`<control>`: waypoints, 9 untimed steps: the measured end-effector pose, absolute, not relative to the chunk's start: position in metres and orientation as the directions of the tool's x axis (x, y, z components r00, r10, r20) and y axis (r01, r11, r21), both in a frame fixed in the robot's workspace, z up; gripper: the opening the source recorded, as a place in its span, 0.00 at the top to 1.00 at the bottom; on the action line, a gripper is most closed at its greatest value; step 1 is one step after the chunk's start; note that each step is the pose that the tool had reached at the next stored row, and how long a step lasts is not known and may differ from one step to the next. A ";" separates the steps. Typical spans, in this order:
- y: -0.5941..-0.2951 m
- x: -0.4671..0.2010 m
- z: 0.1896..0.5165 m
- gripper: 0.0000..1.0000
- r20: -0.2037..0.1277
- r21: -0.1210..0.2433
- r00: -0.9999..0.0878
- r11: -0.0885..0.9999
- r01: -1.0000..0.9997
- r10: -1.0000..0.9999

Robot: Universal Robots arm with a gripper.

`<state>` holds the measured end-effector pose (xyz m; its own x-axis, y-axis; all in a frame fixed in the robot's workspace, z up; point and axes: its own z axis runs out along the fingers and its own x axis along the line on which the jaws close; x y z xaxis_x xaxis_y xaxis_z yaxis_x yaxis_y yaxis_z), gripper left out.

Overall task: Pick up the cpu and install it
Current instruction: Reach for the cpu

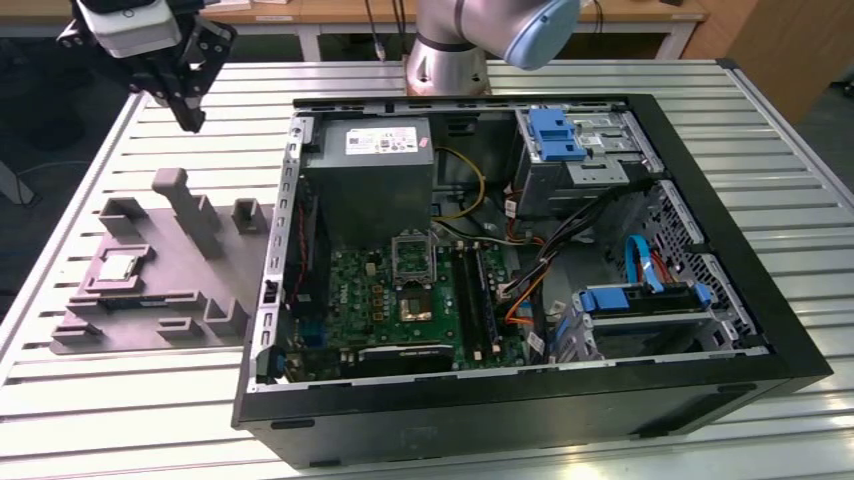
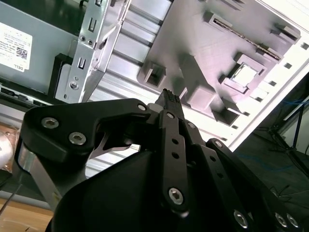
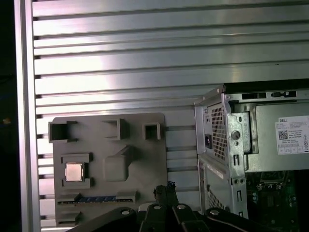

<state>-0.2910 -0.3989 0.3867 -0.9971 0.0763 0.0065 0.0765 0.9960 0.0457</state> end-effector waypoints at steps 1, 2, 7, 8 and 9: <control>-0.399 -0.293 0.387 0.89 0.006 0.046 -0.997 0.996 0.077 0.076; -0.399 -0.294 0.387 0.89 0.006 0.046 -0.997 0.996 0.077 0.076; -0.399 -0.302 0.387 0.89 0.006 0.046 -0.997 0.996 0.077 0.076; -0.399 -0.303 0.387 0.89 0.006 0.046 -0.997 0.996 0.077 0.076; -0.399 -0.304 0.387 0.89 0.006 0.046 -0.997 0.996 0.077 0.076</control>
